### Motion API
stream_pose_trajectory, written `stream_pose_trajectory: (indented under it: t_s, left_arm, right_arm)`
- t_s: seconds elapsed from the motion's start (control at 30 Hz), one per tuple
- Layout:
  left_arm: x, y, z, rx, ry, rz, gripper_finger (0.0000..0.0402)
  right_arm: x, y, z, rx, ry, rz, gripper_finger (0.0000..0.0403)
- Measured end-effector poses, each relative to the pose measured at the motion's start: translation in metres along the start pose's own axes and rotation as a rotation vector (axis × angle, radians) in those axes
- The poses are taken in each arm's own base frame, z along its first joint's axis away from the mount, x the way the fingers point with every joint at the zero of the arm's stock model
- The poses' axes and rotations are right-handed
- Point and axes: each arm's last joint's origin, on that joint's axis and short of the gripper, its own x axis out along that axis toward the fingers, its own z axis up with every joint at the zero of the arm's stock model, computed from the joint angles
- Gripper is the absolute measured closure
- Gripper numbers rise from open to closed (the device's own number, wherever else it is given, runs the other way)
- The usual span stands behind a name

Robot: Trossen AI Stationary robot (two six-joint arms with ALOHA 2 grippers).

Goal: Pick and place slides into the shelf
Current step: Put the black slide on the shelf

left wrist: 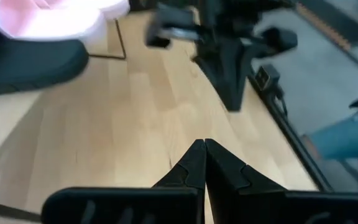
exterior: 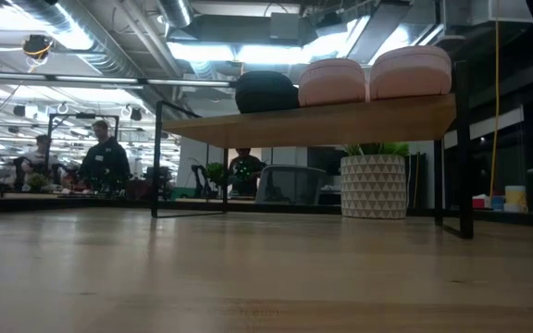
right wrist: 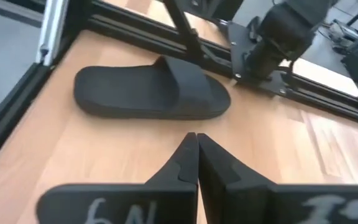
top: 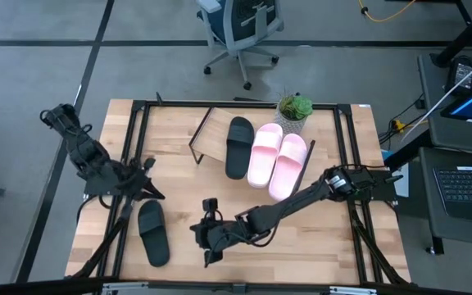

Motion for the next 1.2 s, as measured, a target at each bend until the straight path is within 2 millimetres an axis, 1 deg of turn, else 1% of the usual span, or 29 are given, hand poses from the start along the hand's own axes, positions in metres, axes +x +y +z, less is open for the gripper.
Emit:
stream_pose_trajectory:
  t_s: [0.13,0.2,0.3,0.37,0.43,0.53,0.6,0.63,0.73,0.8,0.9,1.07,1.2]
  left_arm:
    - [0.01,-0.014,-0.001,0.048,0.107,0.032,0.0402]
    - [0.012,-0.02,-0.001,0.058,0.142,0.049,0.0402]
    - [0.013,-0.03,-0.003,0.074,0.162,0.05,0.0402]
    - [0.011,-0.035,-0.004,0.094,0.147,0.04,0.0402]
    - [0.008,-0.039,-0.005,0.111,0.126,0.04,0.0402]
    - [0.004,-0.044,-0.007,0.116,0.106,0.03,0.0402]
    - [0.002,-0.047,-0.008,0.101,0.099,0.015,0.0402]
    - [0.001,-0.049,-0.008,0.087,0.093,0.012,0.0402]
    - [0.0,-0.052,-0.01,0.049,0.092,0.011,0.0402]
    - [0.003,-0.055,-0.012,0.055,0.103,0.04,0.0402]
    - [0.011,-0.06,-0.016,0.072,0.14,0.076,0.0402]
    - [0.017,-0.066,-0.019,0.01,0.285,0.142,0.0402]
    - [0.02,-0.071,-0.021,-0.089,0.39,0.173,0.0402]
  right_arm:
    - [0.002,-0.004,-0.003,0.021,0.026,-0.006,0.0401]
    - [0.003,-0.006,-0.003,0.058,0.028,0.018,0.0401]
    - [0.003,-0.005,0.004,0.096,-0.041,0.079,0.0401]
    - [0.007,-0.002,0.003,0.117,-0.097,0.092,0.0402]
    - [0.012,0.005,-0.007,0.129,-0.134,0.097,0.0402]
    - [0.018,0.015,-0.029,0.157,-0.21,0.094,0.0402]
    - [0.013,0.015,-0.039,0.191,-0.246,0.096,0.0402]
    - [0.01,0.013,-0.04,0.22,-0.284,0.097,0.0401]
    - [-0.01,0.003,-0.041,0.235,-0.351,0.088,0.0398]
    - [-0.024,-0.002,-0.039,0.234,-0.387,0.084,0.0398]
    - [-0.039,-0.004,-0.042,0.221,-0.384,0.09,0.0397]
    - [-0.051,0.0,-0.057,0.195,-0.339,0.026,0.0396]
    - [-0.054,0.004,-0.058,0.191,-0.337,0.006,0.0395]
